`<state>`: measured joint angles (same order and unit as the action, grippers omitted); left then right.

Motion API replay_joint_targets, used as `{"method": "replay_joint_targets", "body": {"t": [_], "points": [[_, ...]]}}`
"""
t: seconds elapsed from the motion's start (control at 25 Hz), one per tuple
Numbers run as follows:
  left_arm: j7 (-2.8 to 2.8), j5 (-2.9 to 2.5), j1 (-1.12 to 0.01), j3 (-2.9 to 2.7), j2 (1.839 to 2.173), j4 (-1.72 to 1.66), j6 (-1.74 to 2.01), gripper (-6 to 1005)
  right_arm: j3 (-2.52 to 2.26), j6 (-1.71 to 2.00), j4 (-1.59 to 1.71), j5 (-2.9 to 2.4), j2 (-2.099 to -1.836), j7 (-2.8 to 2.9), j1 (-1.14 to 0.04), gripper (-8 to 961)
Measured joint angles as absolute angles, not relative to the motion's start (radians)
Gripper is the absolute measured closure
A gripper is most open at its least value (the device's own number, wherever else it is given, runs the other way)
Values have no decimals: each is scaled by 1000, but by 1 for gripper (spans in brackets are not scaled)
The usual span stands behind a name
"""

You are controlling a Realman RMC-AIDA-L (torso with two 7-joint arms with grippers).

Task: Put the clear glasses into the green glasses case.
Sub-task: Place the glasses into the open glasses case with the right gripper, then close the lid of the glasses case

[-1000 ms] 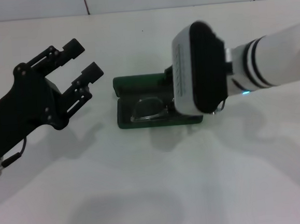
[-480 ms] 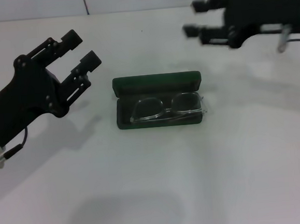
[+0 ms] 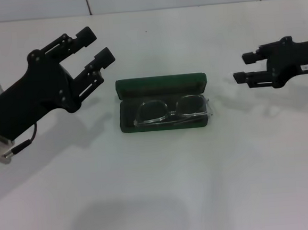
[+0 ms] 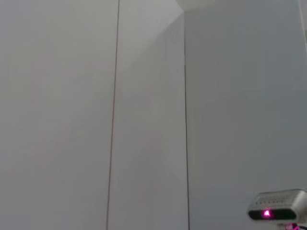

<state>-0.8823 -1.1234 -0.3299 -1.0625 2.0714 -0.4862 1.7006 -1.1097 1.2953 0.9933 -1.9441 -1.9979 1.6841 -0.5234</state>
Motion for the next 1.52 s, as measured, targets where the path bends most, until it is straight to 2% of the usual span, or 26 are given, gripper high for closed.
{"method": "replay_joint_targets", "body": {"t": [0.28, 0.6, 1.16, 1.44, 1.52], "points": [[-899, -1163, -356, -1063, 2074, -492, 1685, 493, -1256, 1315, 1133, -2388, -2016, 2013, -650, 429], [-917, -1164, -361, -1062, 2072, -497, 1681, 492, -1513, 1220, 1062, -2447, -2026, 2127, -766, 430], [-910, -1164, -355, -1064, 2069, -498, 1681, 490, -1597, 1141, 976, -2379, -2028, 2129, -828, 431], [-908, -1164, -361, -1063, 2066, -497, 1677, 489, -1575, 1154, 1049, -2373, -2022, 2127, -786, 432], [-909, -1164, -362, -1062, 2065, -497, 1676, 489, -1513, 1193, 1106, -2355, -2019, 2111, -744, 432]]}}
